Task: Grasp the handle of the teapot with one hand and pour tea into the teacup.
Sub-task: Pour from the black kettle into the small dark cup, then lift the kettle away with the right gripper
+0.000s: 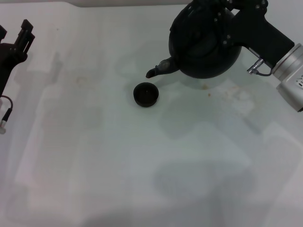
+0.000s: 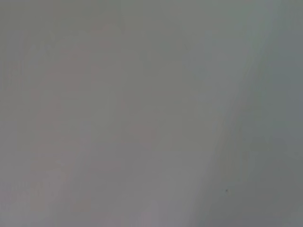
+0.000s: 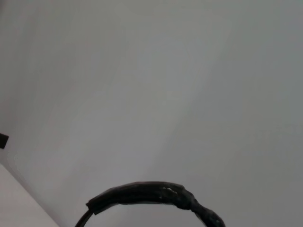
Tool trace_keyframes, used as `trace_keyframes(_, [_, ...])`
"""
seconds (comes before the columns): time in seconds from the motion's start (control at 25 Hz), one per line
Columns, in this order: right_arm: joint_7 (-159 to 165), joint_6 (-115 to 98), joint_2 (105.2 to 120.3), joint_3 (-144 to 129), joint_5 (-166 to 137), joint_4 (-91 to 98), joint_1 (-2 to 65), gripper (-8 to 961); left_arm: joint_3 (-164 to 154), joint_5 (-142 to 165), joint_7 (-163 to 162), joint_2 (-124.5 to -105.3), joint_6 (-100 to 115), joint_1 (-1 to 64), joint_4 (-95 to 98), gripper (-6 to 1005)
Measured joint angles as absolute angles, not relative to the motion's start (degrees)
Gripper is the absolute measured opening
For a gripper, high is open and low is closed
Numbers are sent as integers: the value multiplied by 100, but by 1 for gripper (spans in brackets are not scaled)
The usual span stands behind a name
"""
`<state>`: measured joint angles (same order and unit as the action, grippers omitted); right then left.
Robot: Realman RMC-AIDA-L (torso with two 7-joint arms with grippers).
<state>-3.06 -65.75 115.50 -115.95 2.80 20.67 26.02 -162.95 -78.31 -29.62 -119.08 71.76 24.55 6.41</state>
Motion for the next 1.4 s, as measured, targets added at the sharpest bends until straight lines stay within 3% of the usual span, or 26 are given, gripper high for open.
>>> trace_keyframes(1.4, [-956, -6570, 11558, -11583, 309, 2136, 2602, 125, -16295, -7831, -2962, -11909, 7092, 2479, 641, 775])
